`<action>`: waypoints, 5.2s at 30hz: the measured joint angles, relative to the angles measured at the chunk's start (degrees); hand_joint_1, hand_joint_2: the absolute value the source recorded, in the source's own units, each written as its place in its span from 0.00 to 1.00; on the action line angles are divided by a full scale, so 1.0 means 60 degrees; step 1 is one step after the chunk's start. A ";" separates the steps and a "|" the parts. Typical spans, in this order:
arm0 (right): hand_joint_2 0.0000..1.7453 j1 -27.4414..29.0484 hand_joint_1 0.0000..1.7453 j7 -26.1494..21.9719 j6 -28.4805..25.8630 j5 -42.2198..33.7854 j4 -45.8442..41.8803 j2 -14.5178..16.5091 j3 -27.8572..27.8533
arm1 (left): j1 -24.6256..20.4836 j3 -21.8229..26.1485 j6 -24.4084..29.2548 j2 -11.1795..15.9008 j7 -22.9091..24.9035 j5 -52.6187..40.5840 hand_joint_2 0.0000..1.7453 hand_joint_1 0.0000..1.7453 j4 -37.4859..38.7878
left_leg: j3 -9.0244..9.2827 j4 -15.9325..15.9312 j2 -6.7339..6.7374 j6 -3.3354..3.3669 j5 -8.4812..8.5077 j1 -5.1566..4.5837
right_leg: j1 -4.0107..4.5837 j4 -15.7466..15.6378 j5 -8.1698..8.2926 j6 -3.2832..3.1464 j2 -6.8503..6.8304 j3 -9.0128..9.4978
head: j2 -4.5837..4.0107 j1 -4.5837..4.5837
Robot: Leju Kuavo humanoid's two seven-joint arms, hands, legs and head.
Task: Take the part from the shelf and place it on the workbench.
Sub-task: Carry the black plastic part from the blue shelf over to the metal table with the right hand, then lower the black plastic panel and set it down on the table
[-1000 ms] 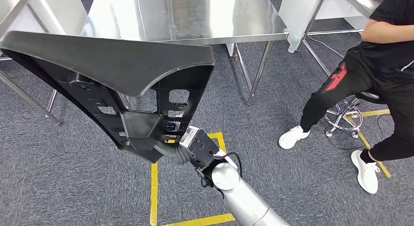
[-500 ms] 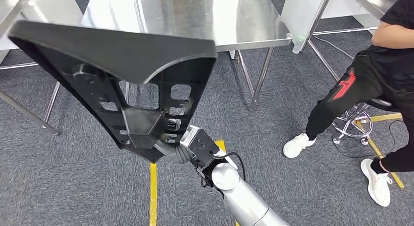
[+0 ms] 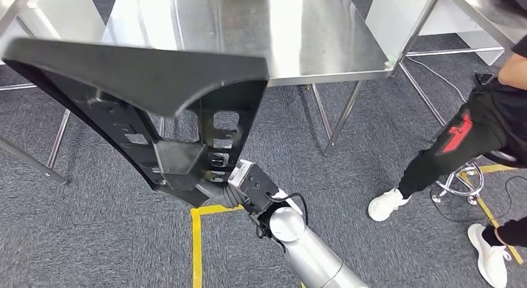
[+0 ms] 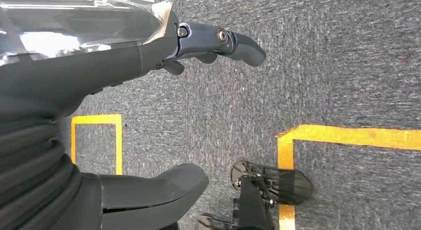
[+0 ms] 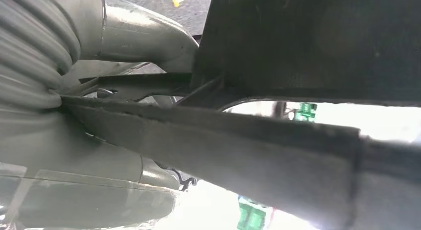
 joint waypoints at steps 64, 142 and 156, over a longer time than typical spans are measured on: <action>1.00 -0.0262 1.00 0.0032 -0.0104 0.0145 0.0243 0.0128 0.0017 | 0.0005 0.0099 -0.0004 -0.0122 -0.0065 0.0021 1.00 0.00 0.0000 | 0.0018 0.0428 -0.0054 0.0136 -0.0293 -0.0050 | 0.0049 -0.0218 -0.0800 0.0016 0.0006 -0.0437 | 0.0004 0.0068; 1.00 -0.5829 1.00 0.7738 -0.0984 1.1498 0.7074 0.0609 0.3019 | -0.0161 0.0222 0.0340 -0.0164 0.0845 -0.0644 1.00 0.00 0.0011 | -0.0269 0.0412 0.0028 -0.0113 -0.0155 -0.0072 | 0.0145 -0.2681 0.1375 0.0036 0.0045 0.0683 | 0.0004 0.0054; 0.00 -0.6053 0.00 0.8280 -0.0146 1.1475 0.7330 0.0109 0.3180 | 0.0030 0.0223 0.0130 -0.0163 0.0426 -0.0689 1.00 0.00 0.0011 | -0.0289 0.0409 0.0023 -0.0113 -0.0156 -0.0072 | 0.0144 -0.2681 0.1375 0.0036 0.0037 0.0667 | 0.0004 0.0055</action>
